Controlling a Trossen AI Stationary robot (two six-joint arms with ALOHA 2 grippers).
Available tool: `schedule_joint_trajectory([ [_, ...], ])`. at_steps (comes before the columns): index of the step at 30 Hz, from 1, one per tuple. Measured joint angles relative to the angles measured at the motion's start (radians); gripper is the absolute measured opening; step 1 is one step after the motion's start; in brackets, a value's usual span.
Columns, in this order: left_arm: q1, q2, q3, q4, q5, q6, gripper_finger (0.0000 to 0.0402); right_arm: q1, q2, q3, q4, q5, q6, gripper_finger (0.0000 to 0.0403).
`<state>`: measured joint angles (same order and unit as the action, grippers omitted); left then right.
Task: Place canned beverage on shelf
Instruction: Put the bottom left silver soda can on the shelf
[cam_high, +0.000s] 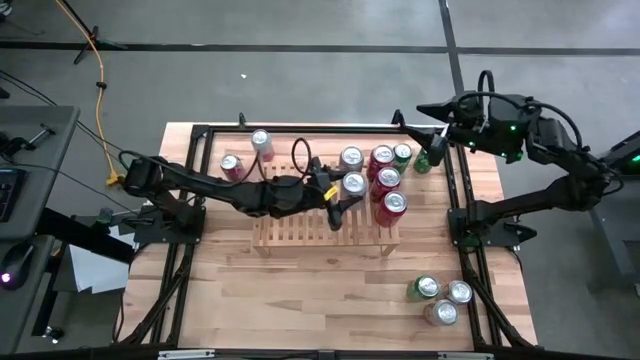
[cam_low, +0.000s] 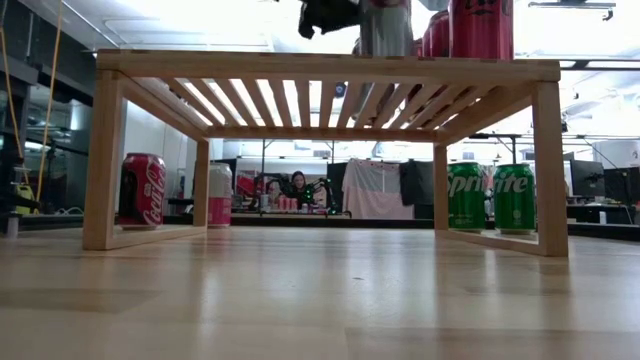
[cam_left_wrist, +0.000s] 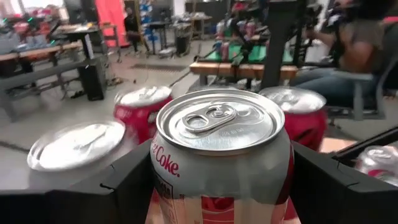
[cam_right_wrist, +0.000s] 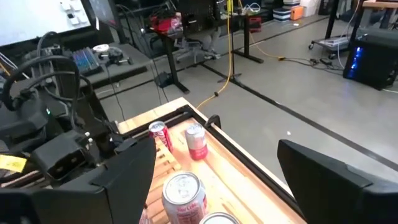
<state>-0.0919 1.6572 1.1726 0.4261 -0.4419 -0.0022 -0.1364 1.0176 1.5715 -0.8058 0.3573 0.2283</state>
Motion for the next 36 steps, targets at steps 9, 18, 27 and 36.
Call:
schedule_joint_trajectory([
  [9, 0.021, 0.011, -0.022, 0.006, -0.028, -0.027, 0.0278, 0.0, -0.003, 0.0, 0.001, 0.0, 0.0, 0.0321],
  [18, 0.02, 0.031, -0.022, -0.004, 0.008, 0.003, 0.0278, 0.0, -0.003, 0.0, 0.001, -0.001, 0.015, 0.0321],
  [27, 0.02, 0.033, -0.022, -0.011, 0.0, -0.03, 0.0341, 0.0, -0.003, 0.0, 0.002, -0.001, 0.034, 0.0321],
  [36, 0.02, 0.014, -0.018, 0.009, 0.0, -0.031, 0.0379, 0.0, -0.003, 0.0, 0.002, -0.001, 0.033, 0.0321],
])
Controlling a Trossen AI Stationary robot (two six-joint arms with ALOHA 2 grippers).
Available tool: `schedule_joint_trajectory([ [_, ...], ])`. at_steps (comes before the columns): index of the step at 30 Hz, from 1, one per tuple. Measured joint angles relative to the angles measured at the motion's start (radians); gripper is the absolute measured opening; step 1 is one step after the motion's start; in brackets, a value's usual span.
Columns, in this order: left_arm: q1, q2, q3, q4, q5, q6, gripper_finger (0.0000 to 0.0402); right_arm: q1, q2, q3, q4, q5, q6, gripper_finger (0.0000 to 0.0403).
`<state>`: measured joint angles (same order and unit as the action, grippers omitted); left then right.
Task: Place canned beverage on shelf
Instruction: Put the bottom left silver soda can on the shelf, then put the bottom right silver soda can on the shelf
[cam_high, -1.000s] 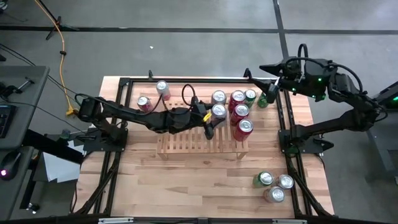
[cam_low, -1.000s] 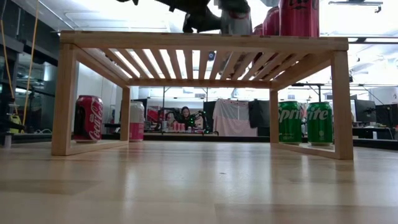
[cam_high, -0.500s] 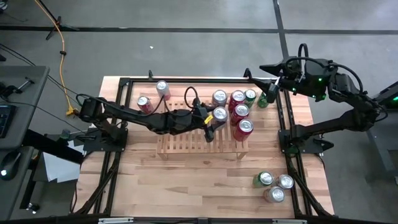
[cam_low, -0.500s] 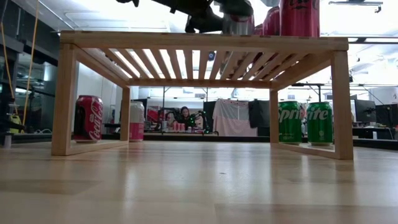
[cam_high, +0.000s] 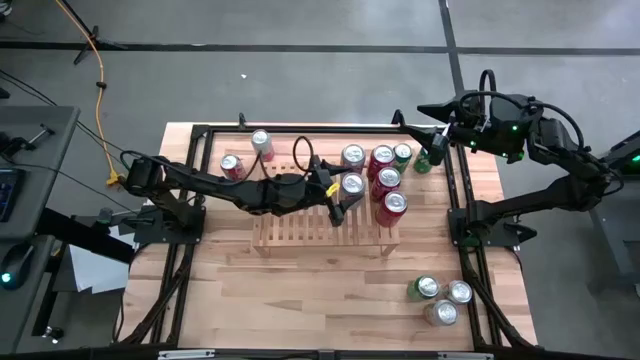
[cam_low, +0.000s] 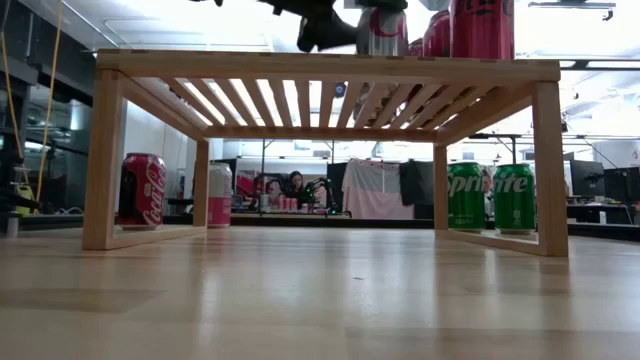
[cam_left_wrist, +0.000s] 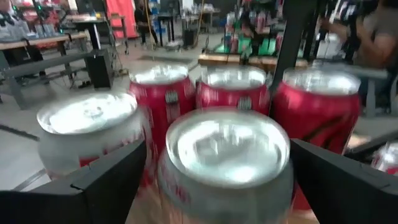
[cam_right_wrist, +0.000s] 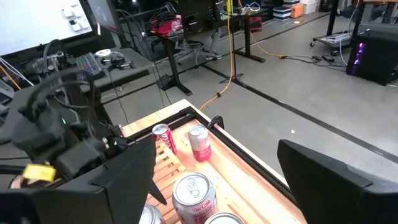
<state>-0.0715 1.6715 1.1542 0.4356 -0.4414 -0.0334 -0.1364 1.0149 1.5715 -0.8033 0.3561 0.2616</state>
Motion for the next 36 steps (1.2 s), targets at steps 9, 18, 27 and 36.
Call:
schedule_joint_trajectory([
  [9, -0.018, -0.198, 0.042, -0.047, 0.029, 0.044, 0.038, 0.0, 0.0, 0.0, -0.001, 0.0, -0.008, 0.0321],
  [18, 0.014, -0.582, 0.042, -0.411, 0.099, -0.001, 0.038, 0.0, 0.0, 0.0, -0.017, -0.082, -0.029, 0.0321],
  [27, 0.027, -0.774, 0.042, -0.484, 0.147, -0.042, 0.0381, 0.0, 0.0, 0.0, -0.046, -0.133, -0.054, 0.0321],
  [36, 0.027, -0.784, 0.04, -0.488, 0.144, -0.026, 0.0381, 0.0, 0.0, 0.0, -0.046, -0.137, -0.054, 0.0321],
])
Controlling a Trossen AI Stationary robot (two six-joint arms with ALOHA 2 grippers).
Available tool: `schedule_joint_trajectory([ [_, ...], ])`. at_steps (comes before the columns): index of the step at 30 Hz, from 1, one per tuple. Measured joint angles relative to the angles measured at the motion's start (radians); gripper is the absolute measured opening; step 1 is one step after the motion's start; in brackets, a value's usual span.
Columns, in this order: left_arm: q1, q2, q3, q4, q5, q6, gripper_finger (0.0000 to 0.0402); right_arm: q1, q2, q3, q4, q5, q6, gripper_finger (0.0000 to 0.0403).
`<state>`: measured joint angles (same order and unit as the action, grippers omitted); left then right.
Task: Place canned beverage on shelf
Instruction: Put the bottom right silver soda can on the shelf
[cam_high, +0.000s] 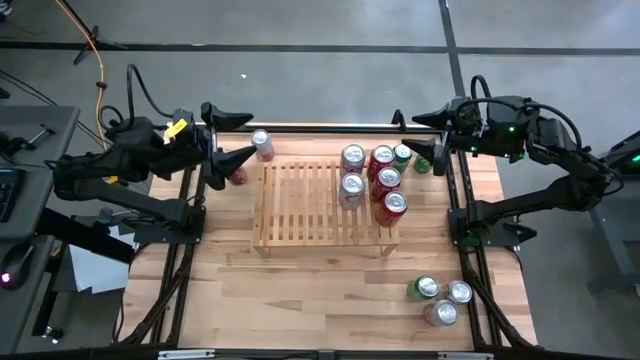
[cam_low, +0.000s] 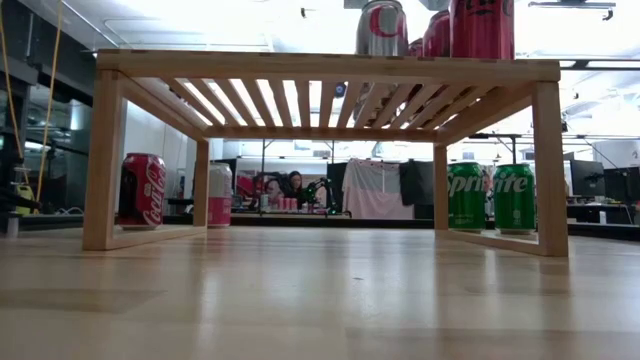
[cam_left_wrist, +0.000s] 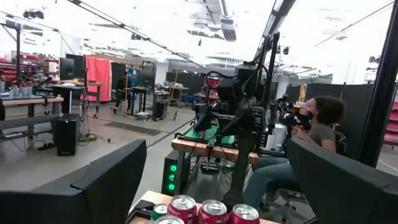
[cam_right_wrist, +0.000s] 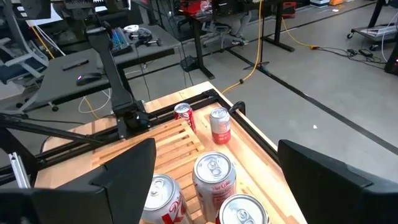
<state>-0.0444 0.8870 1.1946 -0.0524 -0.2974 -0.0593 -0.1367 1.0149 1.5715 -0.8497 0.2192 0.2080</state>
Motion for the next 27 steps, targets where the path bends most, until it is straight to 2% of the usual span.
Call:
schedule_joint_trajectory([
  [5, 0.0, 0.008, -0.001, -0.003, -0.03, 0.001, 0.0381, 0.0, 0.0, 0.0, 0.0, 0.0, -0.007, 0.0321],
  [20, 0.0, 0.006, -0.001, 0.004, -0.032, 0.0, 0.0381, 0.0, 0.0, 0.0, 0.0, 0.001, -0.007, 0.0321],
  [27, 0.0, 0.006, -0.001, 0.004, -0.032, 0.0, 0.0381, 0.0, 0.0, 0.0, -0.015, 0.035, -0.007, 0.0321],
])
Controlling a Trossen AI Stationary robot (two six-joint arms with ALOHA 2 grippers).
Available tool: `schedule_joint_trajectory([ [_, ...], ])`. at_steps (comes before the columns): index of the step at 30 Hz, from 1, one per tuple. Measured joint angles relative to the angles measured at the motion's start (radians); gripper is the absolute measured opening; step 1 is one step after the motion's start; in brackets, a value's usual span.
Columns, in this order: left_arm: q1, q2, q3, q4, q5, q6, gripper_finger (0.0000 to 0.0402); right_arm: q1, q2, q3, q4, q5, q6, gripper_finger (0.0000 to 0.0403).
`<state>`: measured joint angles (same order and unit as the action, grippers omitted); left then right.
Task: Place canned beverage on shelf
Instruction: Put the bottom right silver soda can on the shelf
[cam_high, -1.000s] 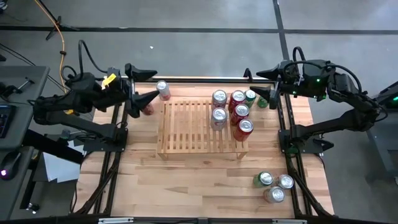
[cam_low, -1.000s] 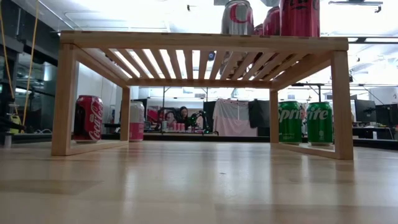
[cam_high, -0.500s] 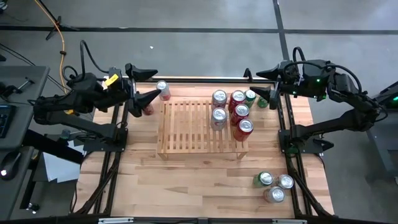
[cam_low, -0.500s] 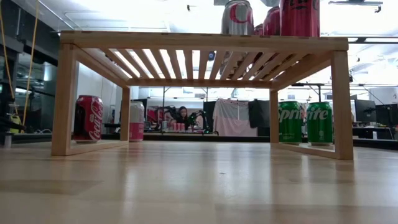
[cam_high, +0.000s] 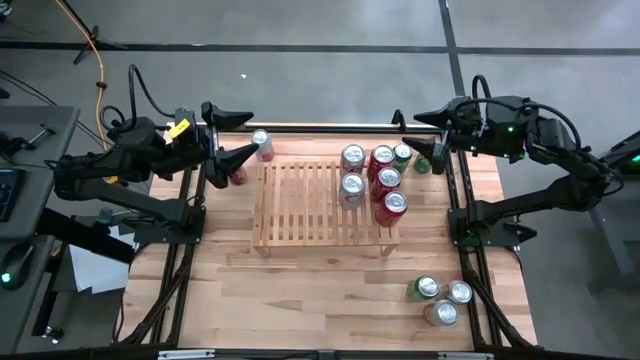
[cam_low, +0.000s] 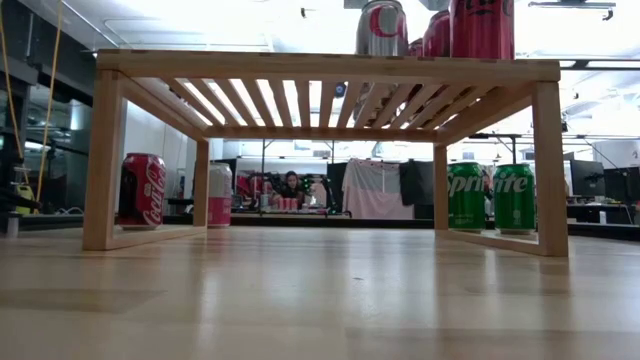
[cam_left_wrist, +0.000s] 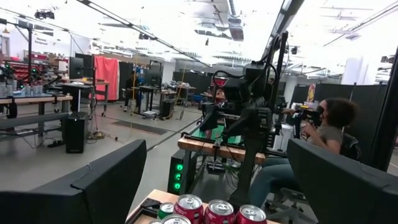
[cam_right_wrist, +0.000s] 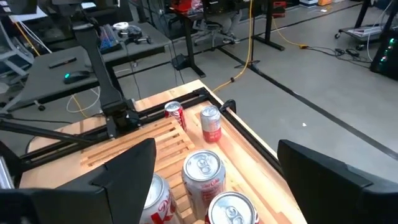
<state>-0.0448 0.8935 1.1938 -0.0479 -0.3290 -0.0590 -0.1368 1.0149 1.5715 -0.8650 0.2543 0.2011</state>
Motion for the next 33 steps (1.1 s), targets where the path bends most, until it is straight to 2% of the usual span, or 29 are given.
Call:
schedule_joint_trajectory([
  [12, 0.0, 0.0, 0.0, 0.0, 0.001, -0.027, 0.0381, 0.0, 0.0, 0.0, -0.074, 0.0, 0.032, 0.0321],
  [27, 0.0, 0.0, 0.0, -0.001, 0.001, -0.018, 0.0381, 0.0, 0.0, 0.0, -0.089, 0.0, 0.19, 0.0321],
  [33, 0.0, 0.0, 0.0, -0.002, 0.001, -0.018, 0.0381, 0.0, 0.0, 0.0, -0.089, 0.0, 0.157, 0.0321],
])
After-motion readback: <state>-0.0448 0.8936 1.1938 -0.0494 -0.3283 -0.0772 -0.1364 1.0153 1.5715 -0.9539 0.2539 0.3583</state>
